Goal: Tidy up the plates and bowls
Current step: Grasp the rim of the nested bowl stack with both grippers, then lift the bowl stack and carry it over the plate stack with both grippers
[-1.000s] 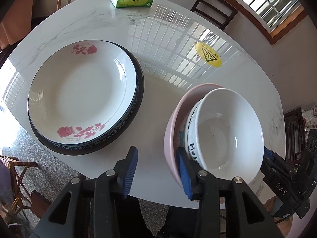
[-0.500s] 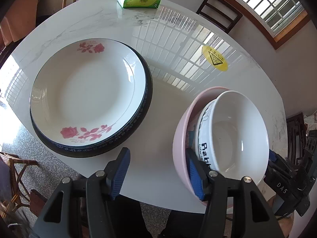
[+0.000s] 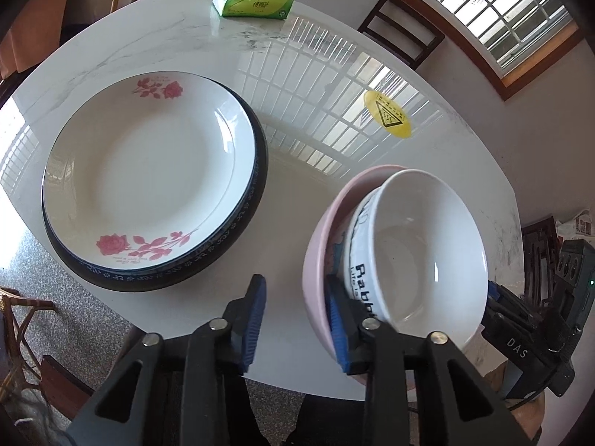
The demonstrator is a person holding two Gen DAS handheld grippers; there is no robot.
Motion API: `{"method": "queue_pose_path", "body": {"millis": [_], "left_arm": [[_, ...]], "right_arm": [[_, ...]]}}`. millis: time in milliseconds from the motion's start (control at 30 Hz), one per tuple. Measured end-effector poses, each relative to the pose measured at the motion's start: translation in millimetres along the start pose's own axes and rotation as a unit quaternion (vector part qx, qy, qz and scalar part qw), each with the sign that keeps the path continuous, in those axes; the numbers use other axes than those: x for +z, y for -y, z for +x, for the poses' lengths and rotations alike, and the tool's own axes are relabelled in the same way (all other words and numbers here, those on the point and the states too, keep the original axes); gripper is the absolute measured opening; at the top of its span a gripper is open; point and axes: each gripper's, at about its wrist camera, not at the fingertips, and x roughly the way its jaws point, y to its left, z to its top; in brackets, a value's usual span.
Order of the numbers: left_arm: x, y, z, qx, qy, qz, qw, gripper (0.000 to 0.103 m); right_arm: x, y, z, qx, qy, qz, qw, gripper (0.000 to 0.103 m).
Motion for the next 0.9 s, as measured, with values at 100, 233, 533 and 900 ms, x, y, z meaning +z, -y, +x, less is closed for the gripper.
{"method": "queue_pose_path", "body": {"millis": [100, 233, 533, 900], "left_arm": [[-7.9, 22.1, -4.6, 0.044, 0.018, 0.036, 0.9982, 0.011], [-8.1, 17.0, -4.3, 0.032, 0.02, 0.009, 0.9992, 0.011], [-13.7, 13.4, -8.3, 0.033, 0.021, -0.002, 0.9992, 0.01], [-11.3, 13.6, -36.0, 0.045, 0.067, -0.009, 0.9967, 0.008]], "right_arm": [[2.0, -1.5, -1.7, 0.016, 0.003, -0.004, 1.0, 0.043], [3.9, -10.6, -3.6, 0.053, -0.015, -0.012, 0.998, 0.011], [0.6, -6.5, -6.2, 0.074, -0.015, 0.007, 0.997, 0.014], [2.4, -13.7, -14.8, 0.105, -0.012, 0.018, 0.994, 0.015]]}}
